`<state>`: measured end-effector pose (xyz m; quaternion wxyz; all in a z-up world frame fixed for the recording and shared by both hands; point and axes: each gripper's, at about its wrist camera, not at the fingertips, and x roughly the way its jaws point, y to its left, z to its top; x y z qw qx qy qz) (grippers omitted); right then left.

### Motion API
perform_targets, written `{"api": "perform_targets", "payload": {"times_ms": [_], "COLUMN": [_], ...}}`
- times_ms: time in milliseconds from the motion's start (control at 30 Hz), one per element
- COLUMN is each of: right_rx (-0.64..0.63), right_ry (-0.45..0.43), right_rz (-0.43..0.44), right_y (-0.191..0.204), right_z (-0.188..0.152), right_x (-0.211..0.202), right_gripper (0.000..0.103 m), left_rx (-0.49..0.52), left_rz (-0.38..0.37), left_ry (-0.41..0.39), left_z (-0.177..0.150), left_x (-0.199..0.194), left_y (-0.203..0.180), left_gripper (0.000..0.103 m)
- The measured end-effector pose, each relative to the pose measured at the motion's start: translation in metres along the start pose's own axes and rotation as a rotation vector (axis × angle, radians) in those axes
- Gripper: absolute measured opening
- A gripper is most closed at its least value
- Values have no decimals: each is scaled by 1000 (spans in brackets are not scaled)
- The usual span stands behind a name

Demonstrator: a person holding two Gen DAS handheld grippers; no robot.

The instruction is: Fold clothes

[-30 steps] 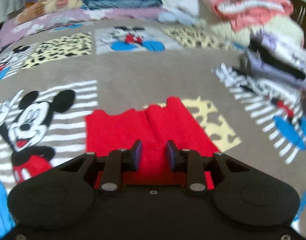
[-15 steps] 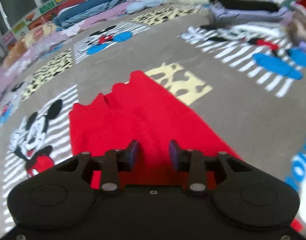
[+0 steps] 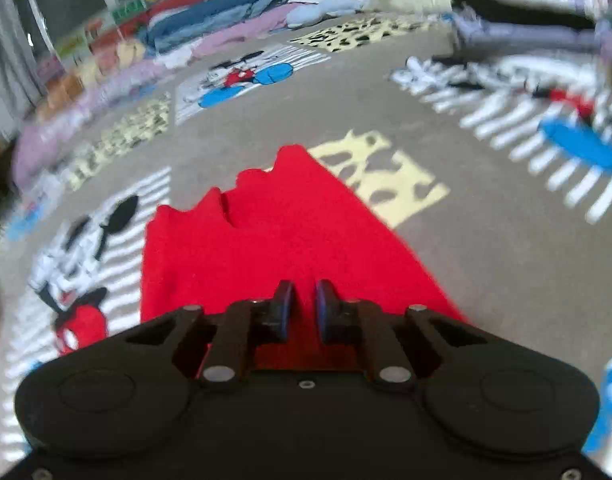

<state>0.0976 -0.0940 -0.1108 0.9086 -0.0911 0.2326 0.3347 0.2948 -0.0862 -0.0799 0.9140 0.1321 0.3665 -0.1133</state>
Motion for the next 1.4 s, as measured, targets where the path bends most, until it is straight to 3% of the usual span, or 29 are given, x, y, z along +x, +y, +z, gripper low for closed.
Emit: {"api": "perform_targets", "payload": {"times_ms": [133,233,400,500,700,800,867,967,1033,1200,1400], "right_rx": [-2,-2,-15,-23,-23,-17,-14,-1,9,11,7], "right_ry": [-4,-6,-10,-12,-14,-15,-14,-11,-11,-10,-13], "right_rz": [-4,-5,-16,-23,-22,-22,-19,-8,1,6,2], "right_y": [2,3,6,8,10,10,10,8,7,14,25], "right_z": [-1,-1,-1,-2,-3,-4,-4,-2,-2,-3,-11], "right_x": [-2,-3,-6,-9,-11,-13,-13,-11,-11,-9,-5], "right_gripper": [40,40,40,40,40,40,40,40,40,41,40], "left_rx": [-86,-108,-14,25,-102,-165,-118,-107,-157,-236,-258], "left_rz": [2,-27,-82,-61,-86,-57,-37,-50,-35,-52,-57], "left_ry": [-87,-90,8,27,-44,-10,50,24,-16,35,-52], "left_z": [5,-2,-22,-26,-2,6,5,8,13,14,-7], "left_x": [-36,-43,-10,1,-6,19,41,35,31,62,1], "left_y": [33,41,10,0,31,44,39,45,61,92,100], "left_gripper": [19,19,15,15,15,15,15,16,16,17,18]}}
